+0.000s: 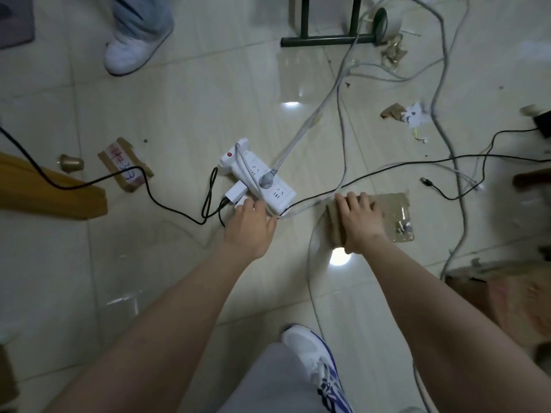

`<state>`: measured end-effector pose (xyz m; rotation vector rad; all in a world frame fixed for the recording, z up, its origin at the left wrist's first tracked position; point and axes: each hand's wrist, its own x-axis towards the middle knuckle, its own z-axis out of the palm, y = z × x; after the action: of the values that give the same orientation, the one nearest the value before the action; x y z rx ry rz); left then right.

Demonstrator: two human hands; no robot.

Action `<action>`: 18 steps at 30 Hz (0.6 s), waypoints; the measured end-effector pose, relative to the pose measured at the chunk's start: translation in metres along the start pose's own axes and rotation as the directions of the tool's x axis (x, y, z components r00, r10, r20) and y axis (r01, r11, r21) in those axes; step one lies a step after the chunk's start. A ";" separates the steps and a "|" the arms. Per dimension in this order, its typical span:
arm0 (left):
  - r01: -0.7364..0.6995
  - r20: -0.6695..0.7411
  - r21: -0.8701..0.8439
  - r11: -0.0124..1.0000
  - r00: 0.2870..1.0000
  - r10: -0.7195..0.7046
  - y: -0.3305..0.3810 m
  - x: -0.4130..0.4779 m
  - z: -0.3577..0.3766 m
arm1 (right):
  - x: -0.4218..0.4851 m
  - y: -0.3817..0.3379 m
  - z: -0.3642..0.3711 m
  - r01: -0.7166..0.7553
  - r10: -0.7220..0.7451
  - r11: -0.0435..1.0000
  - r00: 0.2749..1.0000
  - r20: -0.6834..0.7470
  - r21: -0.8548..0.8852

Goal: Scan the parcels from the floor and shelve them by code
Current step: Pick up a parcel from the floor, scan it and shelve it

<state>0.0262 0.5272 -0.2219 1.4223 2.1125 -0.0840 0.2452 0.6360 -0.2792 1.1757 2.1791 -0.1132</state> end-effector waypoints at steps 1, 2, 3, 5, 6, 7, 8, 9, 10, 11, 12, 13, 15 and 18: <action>0.011 0.013 -0.010 1.000 1.000 -0.011 0.001 -0.008 -0.005 | -0.009 -0.001 -0.007 -0.021 0.024 0.996 0.999 -0.027 0.088; 0.018 0.018 -0.034 0.999 1.000 -0.017 0.005 -0.017 -0.014 | -0.019 -0.003 -0.017 -0.037 0.048 0.981 0.997 -0.057 0.189; 0.039 0.020 -0.066 0.997 0.999 -0.038 0.010 -0.028 -0.025 | -0.032 -0.006 -0.029 -0.036 0.064 0.956 0.994 -0.089 0.293; 0.089 0.040 -0.152 0.984 0.996 -0.083 0.022 -0.052 -0.053 | -0.063 -0.015 -0.060 0.016 0.089 0.870 0.978 -0.190 0.493; 0.121 0.045 -0.205 0.971 0.992 -0.114 0.027 -0.064 -0.069 | -0.081 -0.020 -0.078 0.060 0.113 0.808 0.961 -0.254 0.586; 0.172 0.060 -0.276 0.946 0.985 -0.162 0.030 -0.076 -0.085 | -0.100 -0.025 -0.099 0.105 0.148 0.732 0.940 -0.308 0.673; 0.226 0.079 -0.359 0.906 0.974 -0.212 0.033 -0.089 -0.105 | -0.120 -0.030 -0.123 0.148 0.187 0.643 0.921 -0.342 0.751; 0.286 0.114 -0.453 0.845 0.958 -0.263 0.036 -0.104 -0.129 | -0.139 -0.035 -0.147 0.186 0.223 0.550 0.906 -0.359 0.814; 0.328 0.139 -0.553 0.766 0.943 -0.303 0.038 -0.118 -0.152 | -0.157 -0.040 -0.172 0.215 0.254 0.466 0.897 -0.362 0.858; 0.382 0.172 -0.641 0.666 0.917 -0.360 0.039 -0.135 -0.177 | -0.175 -0.045 -0.198 0.235 0.276 0.406 0.890 -0.363 0.883; 0.426 0.210 -0.725 0.541 0.885 -0.416 0.041 -0.152 -0.202 | -0.192 -0.050 -0.224 0.260 0.289 0.360 0.882 -0.372 0.896; 0.486 0.289 -0.781 0.392 0.837 -0.464 0.042 -0.170 -0.228 | -0.208 -0.055 -0.250 0.280 0.295 0.318 0.878 -0.376 0.906; 0.572 0.452 -0.806 0.151 0.760 -0.466 0.038 -0.207 -0.276 | -0.242 -0.068 -0.301 0.319 0.284 0.252 0.878 -0.385 0.914; 0.569 0.577 -0.808 -0.153 0.712 -0.401 0.029 -0.269 -0.340 | -0.296 -0.090 -0.374 0.393 0.197 0.125 0.890 -0.411 0.911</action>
<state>-0.0248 0.4401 0.2011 -0.3417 1.6727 0.8410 0.1023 0.5061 0.1659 1.8397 2.5275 -1.8837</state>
